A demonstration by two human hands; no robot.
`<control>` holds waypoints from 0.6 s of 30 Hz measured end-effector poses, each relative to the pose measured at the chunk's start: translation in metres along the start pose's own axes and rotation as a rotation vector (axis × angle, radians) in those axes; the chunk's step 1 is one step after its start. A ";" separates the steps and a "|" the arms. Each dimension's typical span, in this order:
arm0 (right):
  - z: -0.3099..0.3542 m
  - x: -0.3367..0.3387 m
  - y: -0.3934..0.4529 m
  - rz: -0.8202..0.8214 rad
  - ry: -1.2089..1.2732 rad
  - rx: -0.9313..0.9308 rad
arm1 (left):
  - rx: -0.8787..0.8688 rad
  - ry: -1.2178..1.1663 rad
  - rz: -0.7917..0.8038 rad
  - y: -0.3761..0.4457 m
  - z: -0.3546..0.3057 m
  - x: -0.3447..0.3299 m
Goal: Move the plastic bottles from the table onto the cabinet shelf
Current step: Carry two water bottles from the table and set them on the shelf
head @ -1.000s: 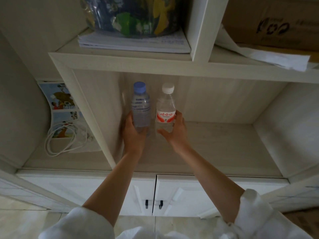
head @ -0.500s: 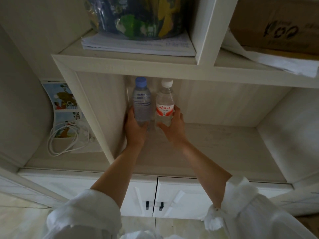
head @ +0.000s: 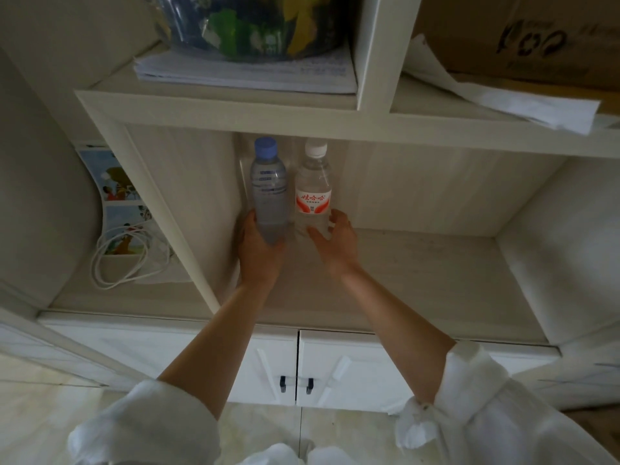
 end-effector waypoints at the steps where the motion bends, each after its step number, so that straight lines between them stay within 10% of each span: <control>1: -0.003 0.002 -0.003 0.002 -0.002 -0.006 | 0.008 -0.014 -0.001 -0.003 0.003 0.001; 18: -0.031 0.044 -0.127 -0.052 -0.010 0.092 | -0.034 0.091 0.151 -0.114 -0.009 0.021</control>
Point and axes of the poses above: each hand's wrist, its own y-axis towards the middle knuckle, its own x-axis out of the back of the hand, z = x × y, the point moved 10 cm from there along y, towards the middle knuckle, and after that the axes turned 13 degrees about -y, right-handed, at the moved point
